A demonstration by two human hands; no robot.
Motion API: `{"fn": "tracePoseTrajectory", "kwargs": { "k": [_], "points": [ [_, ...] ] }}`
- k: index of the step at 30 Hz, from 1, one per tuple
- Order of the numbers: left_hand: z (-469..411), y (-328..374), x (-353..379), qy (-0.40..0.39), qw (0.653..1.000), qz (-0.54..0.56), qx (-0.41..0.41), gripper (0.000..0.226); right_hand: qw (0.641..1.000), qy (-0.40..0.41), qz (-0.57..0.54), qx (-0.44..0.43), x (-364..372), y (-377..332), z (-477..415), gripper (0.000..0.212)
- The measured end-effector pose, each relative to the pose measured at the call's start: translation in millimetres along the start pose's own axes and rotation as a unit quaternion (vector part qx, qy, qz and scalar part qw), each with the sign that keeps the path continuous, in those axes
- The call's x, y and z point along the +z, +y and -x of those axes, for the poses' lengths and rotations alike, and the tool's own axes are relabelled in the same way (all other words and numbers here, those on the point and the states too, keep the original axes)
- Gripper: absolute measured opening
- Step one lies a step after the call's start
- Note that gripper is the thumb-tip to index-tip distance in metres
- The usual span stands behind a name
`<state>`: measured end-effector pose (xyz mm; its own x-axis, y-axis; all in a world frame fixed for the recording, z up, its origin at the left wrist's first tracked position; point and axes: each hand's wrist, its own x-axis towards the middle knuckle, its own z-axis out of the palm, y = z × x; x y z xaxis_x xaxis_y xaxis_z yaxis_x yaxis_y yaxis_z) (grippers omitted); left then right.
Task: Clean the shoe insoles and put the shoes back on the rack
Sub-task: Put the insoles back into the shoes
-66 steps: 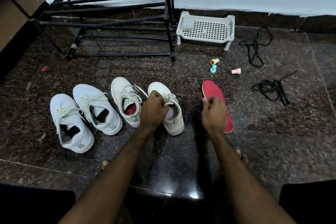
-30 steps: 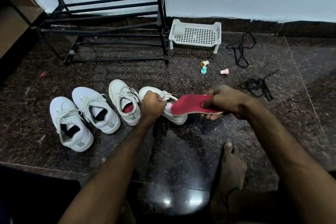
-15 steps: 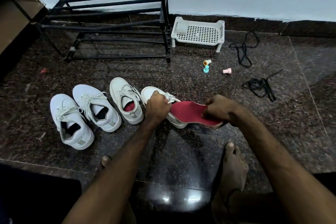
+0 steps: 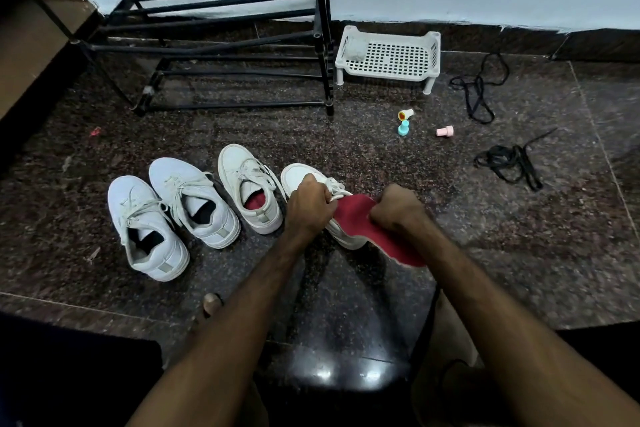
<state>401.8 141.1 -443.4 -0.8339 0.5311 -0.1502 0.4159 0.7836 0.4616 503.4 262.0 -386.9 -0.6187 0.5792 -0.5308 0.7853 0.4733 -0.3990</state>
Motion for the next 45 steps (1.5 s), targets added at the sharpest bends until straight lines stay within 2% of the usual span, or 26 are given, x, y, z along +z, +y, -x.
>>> {"fn": "tracePoseTrajectory", "kwargs": {
  "k": [5, 11, 21, 28, 33, 39, 41, 45],
  "points": [
    [0, -2, 1, 0.003, 1.0, -0.012, 0.011, 0.018, 1.0, 0.03, -0.002, -0.003, 2, -7, -8, 0.023],
    [-1, -6, 0, 0.003, 0.999, -0.026, 0.022, 0.018, 0.996, 0.007, -0.092, 0.012, 2, -4, -24, 0.02],
    [-3, -8, 0, -0.007, 0.998, -0.043, 0.037, 0.019, 0.99, -0.008, -0.132, 0.053, 10, -6, -33, 0.019],
    [-7, -8, 2, -0.017, 0.997, -0.053, 0.059, 0.023, 0.992, 0.043, -0.109, 0.05, 10, -1, -37, 0.016],
    [-6, -8, 1, -0.012, 0.998, -0.041, 0.055, 0.02, 0.993, -0.01, -0.105, 0.054, 17, -6, -39, 0.018],
    [-5, -9, 1, -0.012, 0.999, -0.024, 0.041, 0.02, 0.987, -0.035, -0.143, 0.07, 26, -9, -42, 0.024],
    [-4, -8, 1, -0.012, 0.999, -0.021, 0.037, 0.019, 0.991, -0.049, -0.109, 0.063, 24, -9, -41, 0.026],
    [-4, -4, 0, -0.017, 0.999, -0.03, 0.042, 0.019, 0.994, -0.1, 0.029, 0.021, 9, -14, -32, 0.027]
  ]
}}
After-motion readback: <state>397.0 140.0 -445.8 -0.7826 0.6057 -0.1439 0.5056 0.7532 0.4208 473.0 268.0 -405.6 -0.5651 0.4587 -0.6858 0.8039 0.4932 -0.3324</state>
